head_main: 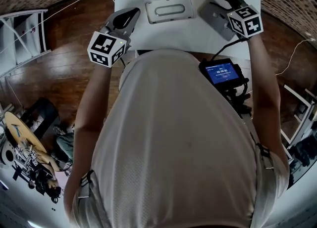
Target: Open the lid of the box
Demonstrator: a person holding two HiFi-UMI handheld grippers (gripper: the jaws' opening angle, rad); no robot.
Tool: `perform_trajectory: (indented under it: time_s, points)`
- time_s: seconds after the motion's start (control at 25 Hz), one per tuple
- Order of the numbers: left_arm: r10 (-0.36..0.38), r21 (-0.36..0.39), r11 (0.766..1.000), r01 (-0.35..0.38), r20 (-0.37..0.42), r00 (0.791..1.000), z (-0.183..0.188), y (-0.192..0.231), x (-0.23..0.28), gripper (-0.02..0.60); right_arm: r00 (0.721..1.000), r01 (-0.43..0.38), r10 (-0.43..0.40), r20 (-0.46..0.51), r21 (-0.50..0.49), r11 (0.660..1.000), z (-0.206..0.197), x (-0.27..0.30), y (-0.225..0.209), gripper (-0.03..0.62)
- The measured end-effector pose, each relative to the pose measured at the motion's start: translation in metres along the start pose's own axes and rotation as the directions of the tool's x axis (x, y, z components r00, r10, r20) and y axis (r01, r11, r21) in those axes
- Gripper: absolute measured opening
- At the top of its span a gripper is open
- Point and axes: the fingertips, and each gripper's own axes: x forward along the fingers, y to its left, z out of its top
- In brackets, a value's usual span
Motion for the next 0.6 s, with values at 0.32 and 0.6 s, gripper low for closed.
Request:
perform_trajectory:
  time_s: [0.32, 0.6]
  points:
    - [0.005, -0.008, 1.000, -0.004, 0.051, 0.999, 0.023, 0.012, 0.000, 0.000, 0.901, -0.074, 0.072, 0.427, -0.010, 0.997, 0.111, -0.053, 0.030, 0.003]
    - [-0.008, -0.001, 1.000, 0.008, 0.076, 0.997, 0.033, 0.013, -0.004, 0.000, 0.859, -0.138, 0.159, 0.486, -0.078, 0.987, 0.118, -0.053, 0.060, 0.002]
